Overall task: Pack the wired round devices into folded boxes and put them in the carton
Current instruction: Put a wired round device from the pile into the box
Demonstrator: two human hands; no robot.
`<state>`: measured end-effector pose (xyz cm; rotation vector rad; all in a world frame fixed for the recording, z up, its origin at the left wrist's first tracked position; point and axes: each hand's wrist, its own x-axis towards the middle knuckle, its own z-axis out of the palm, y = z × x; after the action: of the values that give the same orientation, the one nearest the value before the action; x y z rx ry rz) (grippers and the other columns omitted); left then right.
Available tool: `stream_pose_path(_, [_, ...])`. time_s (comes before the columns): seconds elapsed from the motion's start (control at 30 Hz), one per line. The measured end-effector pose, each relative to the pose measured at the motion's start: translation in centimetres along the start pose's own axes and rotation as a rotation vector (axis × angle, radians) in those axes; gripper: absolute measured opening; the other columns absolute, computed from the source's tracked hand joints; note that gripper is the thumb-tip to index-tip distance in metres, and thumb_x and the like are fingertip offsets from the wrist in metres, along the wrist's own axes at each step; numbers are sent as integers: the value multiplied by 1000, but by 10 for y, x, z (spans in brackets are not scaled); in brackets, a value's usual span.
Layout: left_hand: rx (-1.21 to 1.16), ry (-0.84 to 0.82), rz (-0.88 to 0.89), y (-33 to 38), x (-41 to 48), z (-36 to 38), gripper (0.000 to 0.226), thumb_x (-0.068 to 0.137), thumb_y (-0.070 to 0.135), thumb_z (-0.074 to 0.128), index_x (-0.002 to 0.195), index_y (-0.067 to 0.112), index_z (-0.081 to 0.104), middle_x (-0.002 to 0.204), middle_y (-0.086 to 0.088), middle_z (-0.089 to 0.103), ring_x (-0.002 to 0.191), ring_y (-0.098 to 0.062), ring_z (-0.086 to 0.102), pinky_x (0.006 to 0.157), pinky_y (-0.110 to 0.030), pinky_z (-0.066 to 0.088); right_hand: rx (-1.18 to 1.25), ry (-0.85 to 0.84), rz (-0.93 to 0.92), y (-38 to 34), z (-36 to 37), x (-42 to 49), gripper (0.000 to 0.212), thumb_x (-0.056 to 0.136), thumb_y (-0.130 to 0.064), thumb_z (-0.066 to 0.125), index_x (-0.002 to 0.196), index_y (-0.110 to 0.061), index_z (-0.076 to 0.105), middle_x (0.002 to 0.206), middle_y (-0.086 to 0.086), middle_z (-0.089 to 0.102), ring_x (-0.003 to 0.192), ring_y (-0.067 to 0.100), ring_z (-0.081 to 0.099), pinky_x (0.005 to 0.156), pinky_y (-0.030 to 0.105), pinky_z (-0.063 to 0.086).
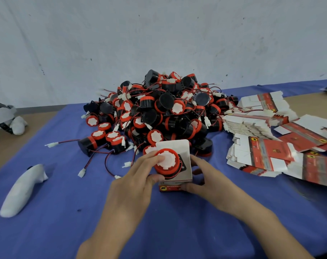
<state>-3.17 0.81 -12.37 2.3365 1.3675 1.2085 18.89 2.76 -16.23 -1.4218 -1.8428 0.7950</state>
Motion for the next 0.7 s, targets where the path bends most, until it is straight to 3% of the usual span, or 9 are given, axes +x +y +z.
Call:
stream_pose_path(0.13, [123,-24,73,-4,0,1,55,91,5,61,124,46,43,148,32,28,82,-5,71,47,-42,54,1,1,-53,-1,1,-1,74,86,-42,78,141,-63,33,132,-23,55,123,-1,53,104,34,47])
stream_pose_path(0.2, [185,-50,96,-9,-1,2,66,86,-4,65,123,46,44,133,34,50,74,-10,71,43,-37,52,37,-9,-78,-1,2,-2,74,87,-34,80,138,-65,36,131,-23,57,124,-3,52,106,31,46])
stream_pose_path(0.3, [261,-135,34,-14,1,7,76,91,2,63,124,64,34,104,33,69,81,8,65,55,-24,52,63,-36,-102,-1,2,-4,78,86,-28,81,129,-75,36,129,-31,56,121,-9,52,97,15,43])
stream_pose_path(0.37, [269,-192,-4,-20,1,9,69,100,21,52,127,73,15,89,37,63,89,23,51,63,-10,41,70,-62,-99,-2,4,-6,77,86,-25,81,131,-72,39,128,-31,57,119,-7,55,96,14,46])
stream_pose_path(0.4, [254,-213,-35,-19,1,10,64,101,27,48,130,70,11,85,36,59,83,20,51,64,-9,39,75,-72,-93,-2,5,-6,76,86,-24,81,132,-69,41,127,-29,59,119,-5,57,98,18,48])
stream_pose_path(0.47, [276,-240,-70,-15,3,11,55,103,29,45,137,62,18,91,34,61,83,9,55,73,-16,45,81,-81,-77,-1,7,-6,74,87,-23,80,135,-65,42,125,-25,62,115,-1,61,101,28,51])
stream_pose_path(0.53, [295,-248,-81,-13,4,12,49,103,27,45,140,57,30,107,33,66,100,4,59,82,-26,49,85,-84,-64,-1,8,-5,72,87,-25,80,135,-64,42,124,-21,63,112,3,63,100,34,53])
stream_pose_path(0.63, [278,-264,-55,-13,6,13,42,104,28,47,138,51,45,130,34,52,107,9,54,74,-21,49,90,-104,-56,-1,8,-5,68,87,-33,79,133,-65,42,122,-23,63,110,3,63,98,34,53])
stream_pose_path(0.7, [286,-295,-40,-14,5,15,39,104,32,45,139,51,47,131,30,43,100,8,53,65,-15,44,92,-115,-50,-1,8,-4,65,86,-37,78,131,-66,41,120,-26,63,107,4,63,97,34,53])
